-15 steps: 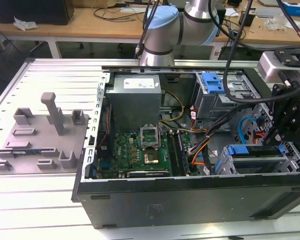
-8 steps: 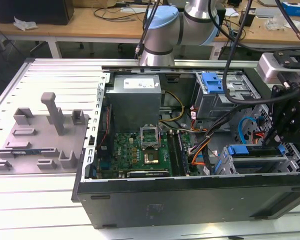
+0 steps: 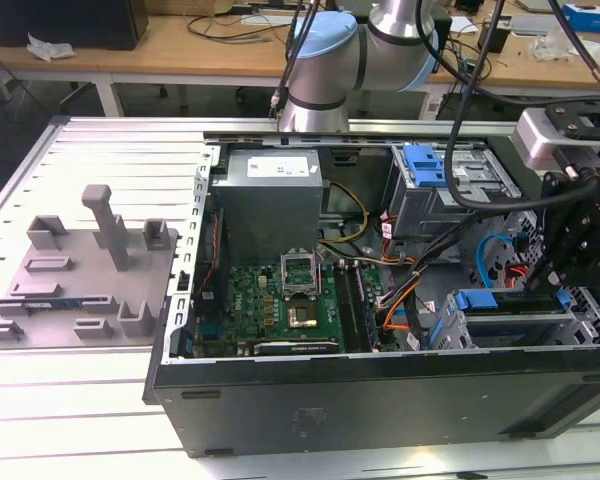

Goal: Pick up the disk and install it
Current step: 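Insert the first disk wire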

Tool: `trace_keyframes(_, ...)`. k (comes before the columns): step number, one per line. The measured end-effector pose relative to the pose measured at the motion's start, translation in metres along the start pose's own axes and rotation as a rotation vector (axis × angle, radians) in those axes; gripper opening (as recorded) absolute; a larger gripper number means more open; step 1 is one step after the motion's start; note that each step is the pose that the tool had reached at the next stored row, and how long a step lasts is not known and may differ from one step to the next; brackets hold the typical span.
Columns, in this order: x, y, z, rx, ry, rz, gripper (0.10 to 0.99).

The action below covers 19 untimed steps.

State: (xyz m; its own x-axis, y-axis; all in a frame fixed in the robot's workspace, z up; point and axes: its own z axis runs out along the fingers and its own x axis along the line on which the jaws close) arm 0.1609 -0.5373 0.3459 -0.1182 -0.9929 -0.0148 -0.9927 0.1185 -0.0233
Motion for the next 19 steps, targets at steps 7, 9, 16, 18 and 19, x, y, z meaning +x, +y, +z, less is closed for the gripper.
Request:
trace_keyframes(7, 0.0, 0.0001, 0.002, 0.0, 0.0, 0.0, 0.169)
trace_keyframes(9, 0.0, 0.0001, 0.0027, 0.0, 0.0001, 0.0, 0.169)
trace_keyframes(16, 0.0001, 0.0001, 0.0053, 0.0, -0.0001, -0.001, 0.169)
trace_keyframes(18, 0.0001, 0.0001, 0.0054, 0.0, 0.0001, -0.001, 0.169)
trace_keyframes(19, 0.0001, 0.0001, 0.0056, 0.0, 0.0001, -0.001, 0.169)
